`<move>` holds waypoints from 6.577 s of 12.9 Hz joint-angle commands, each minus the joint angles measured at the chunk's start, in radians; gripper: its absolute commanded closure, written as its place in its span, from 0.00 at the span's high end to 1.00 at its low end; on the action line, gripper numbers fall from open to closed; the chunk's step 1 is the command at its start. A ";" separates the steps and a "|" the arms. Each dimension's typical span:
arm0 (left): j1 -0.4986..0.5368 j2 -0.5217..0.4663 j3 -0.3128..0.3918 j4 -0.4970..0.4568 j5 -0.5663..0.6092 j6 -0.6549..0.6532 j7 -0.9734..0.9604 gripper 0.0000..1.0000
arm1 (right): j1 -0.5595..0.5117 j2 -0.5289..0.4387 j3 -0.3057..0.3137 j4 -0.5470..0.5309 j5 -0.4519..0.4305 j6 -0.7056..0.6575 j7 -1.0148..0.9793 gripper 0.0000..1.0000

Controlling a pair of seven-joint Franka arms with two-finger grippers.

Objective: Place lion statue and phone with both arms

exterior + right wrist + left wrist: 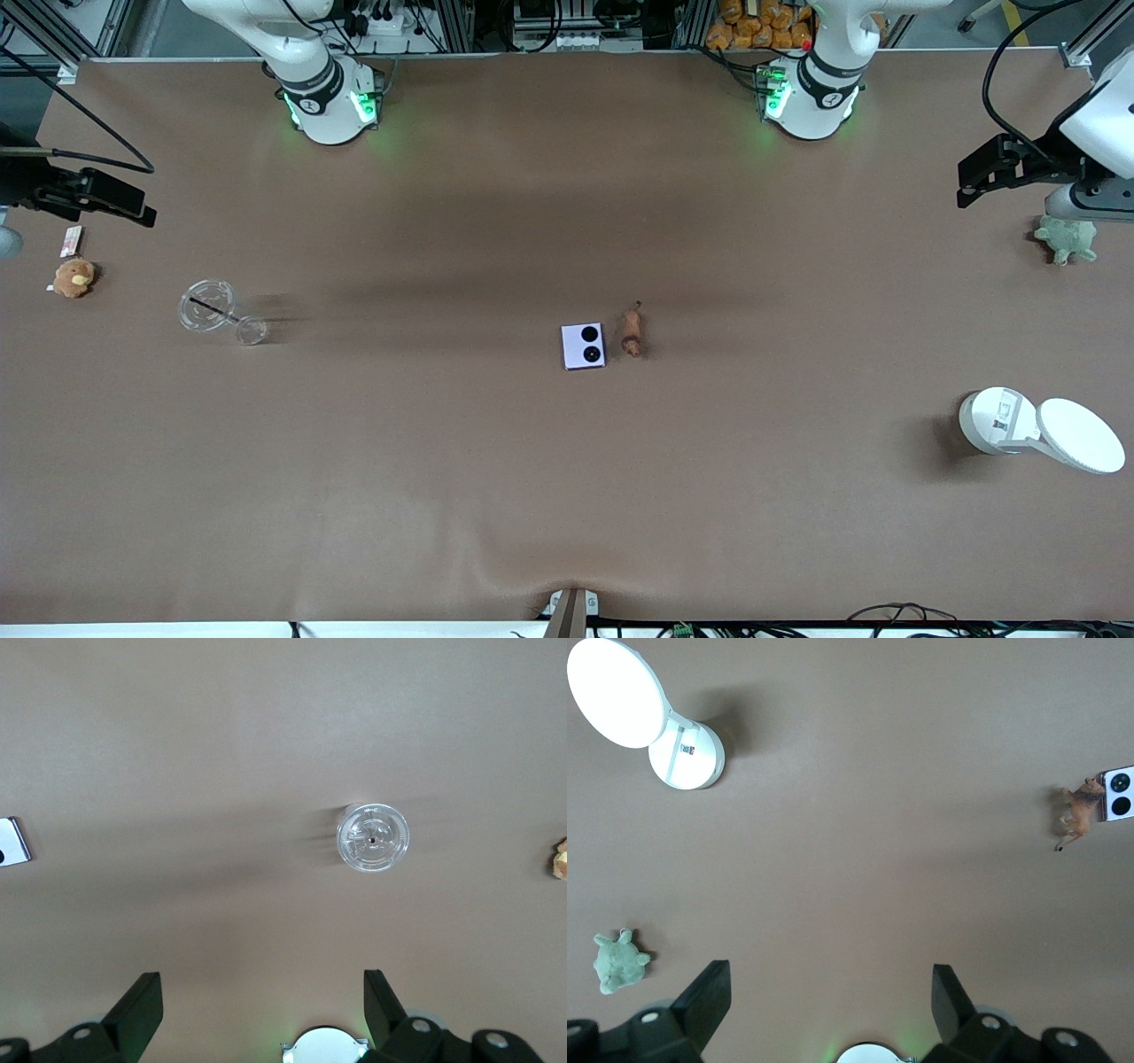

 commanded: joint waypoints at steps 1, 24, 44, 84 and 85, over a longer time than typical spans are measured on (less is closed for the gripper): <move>-0.006 0.004 0.001 0.008 0.020 -0.010 0.022 1.00 | -0.007 -0.012 0.002 -0.007 0.007 -0.003 -0.006 1.00; -0.429 0.445 0.001 0.016 -0.070 0.373 -0.591 1.00 | -0.013 -0.012 0.001 -0.009 0.007 -0.011 -0.006 1.00; -0.586 0.785 0.004 0.002 -0.008 0.671 -0.800 0.60 | -0.005 -0.003 0.004 -0.001 0.004 0.005 -0.004 1.00; 0.123 0.785 0.030 0.011 0.276 0.718 -0.025 0.00 | 0.704 0.743 0.007 -0.002 0.080 0.949 0.428 1.00; 0.132 0.786 0.030 0.011 0.276 0.729 -0.025 0.00 | 0.719 0.758 0.007 -0.001 0.100 0.989 0.480 1.00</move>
